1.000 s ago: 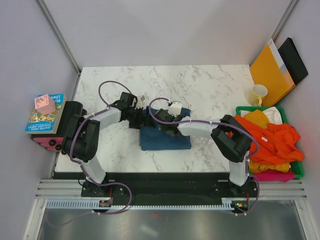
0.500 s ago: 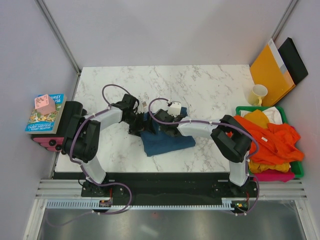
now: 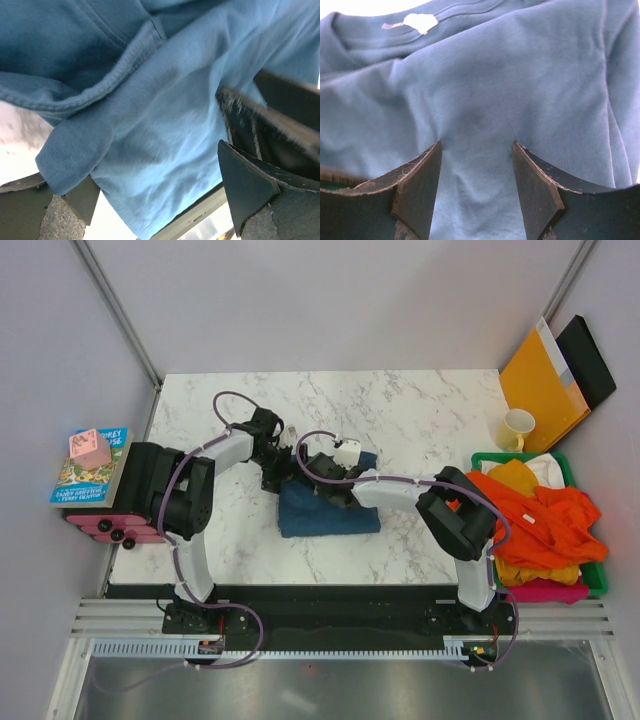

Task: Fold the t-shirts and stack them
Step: Neatly place the folded tshirt to the corner

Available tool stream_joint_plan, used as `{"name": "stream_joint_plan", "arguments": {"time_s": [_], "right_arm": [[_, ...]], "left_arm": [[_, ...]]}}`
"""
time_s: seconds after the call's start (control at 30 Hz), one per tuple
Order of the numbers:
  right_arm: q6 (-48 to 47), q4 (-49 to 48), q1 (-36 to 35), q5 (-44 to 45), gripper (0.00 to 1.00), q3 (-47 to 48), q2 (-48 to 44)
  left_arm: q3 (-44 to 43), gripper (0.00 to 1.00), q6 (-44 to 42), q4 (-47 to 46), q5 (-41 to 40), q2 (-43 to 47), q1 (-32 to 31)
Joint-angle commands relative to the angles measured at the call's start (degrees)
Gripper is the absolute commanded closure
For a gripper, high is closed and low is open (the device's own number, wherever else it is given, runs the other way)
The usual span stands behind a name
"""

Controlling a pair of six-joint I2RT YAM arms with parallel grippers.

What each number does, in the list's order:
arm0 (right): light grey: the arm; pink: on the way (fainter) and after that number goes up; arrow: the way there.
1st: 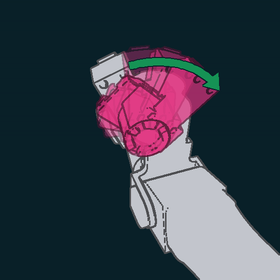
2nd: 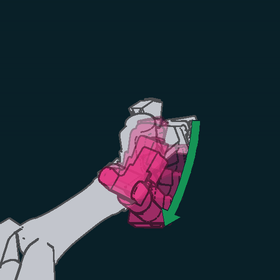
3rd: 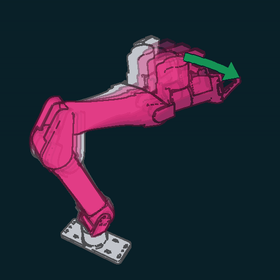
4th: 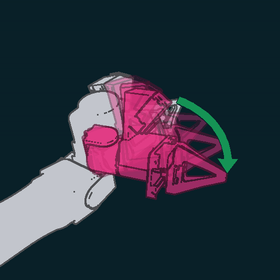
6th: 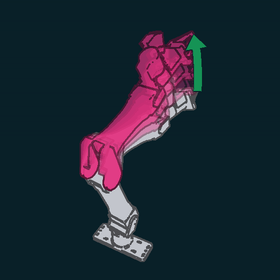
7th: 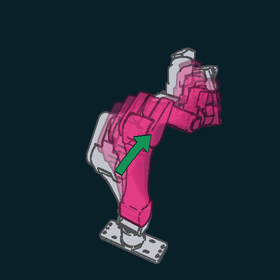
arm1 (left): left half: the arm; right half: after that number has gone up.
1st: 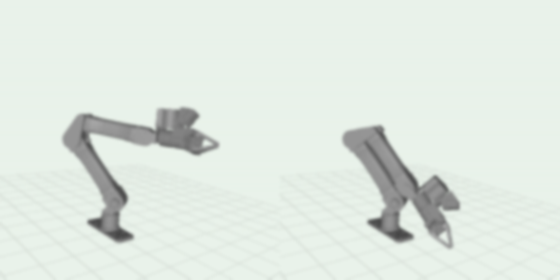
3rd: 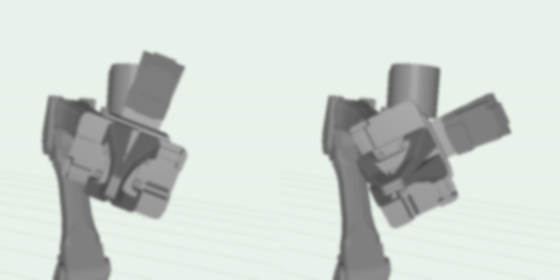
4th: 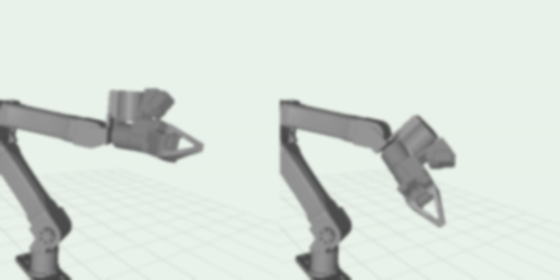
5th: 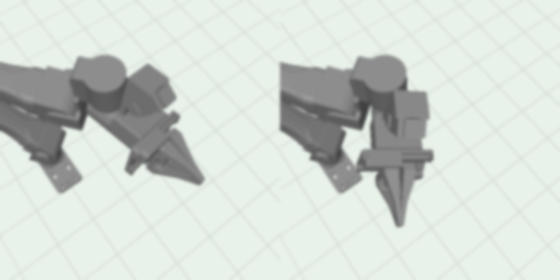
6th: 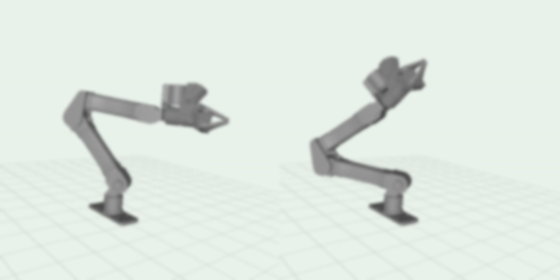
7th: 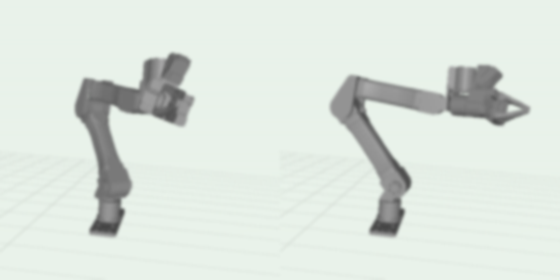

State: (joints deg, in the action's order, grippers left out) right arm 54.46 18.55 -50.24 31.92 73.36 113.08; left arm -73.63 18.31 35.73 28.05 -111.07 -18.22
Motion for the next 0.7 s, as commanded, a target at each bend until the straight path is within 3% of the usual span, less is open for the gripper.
{"name": "stream_joint_plan", "arguments": {"time_s": [0.0,0.17,0.47,0.67], "right_arm": [[1.8,-0.9,-0.2,-4.9,0.34,-0.3,1.4],[0.0,-1.0,-0.4,-4.3,0.34,0.1,-0.2],[-2.3,-1.0,-1.0,-2.5,0.34,4.1,-2.8],[-1.6,-1.3,-1.8,-1.9,0.34,3.6,-3.1]], "left_arm": [[-4.1,0.01,-1.9,-2.5,-5.5,-6.3,0.0],[-8.3,0.0,-2.7,-1.2,-6.3,-5.7,0.1],[-1.7,0.0,-2.7,0.6,-7.2,9.5,1.1],[2.3,0.0,-2.0,1.5,-4.8,8.9,0.9]]}}
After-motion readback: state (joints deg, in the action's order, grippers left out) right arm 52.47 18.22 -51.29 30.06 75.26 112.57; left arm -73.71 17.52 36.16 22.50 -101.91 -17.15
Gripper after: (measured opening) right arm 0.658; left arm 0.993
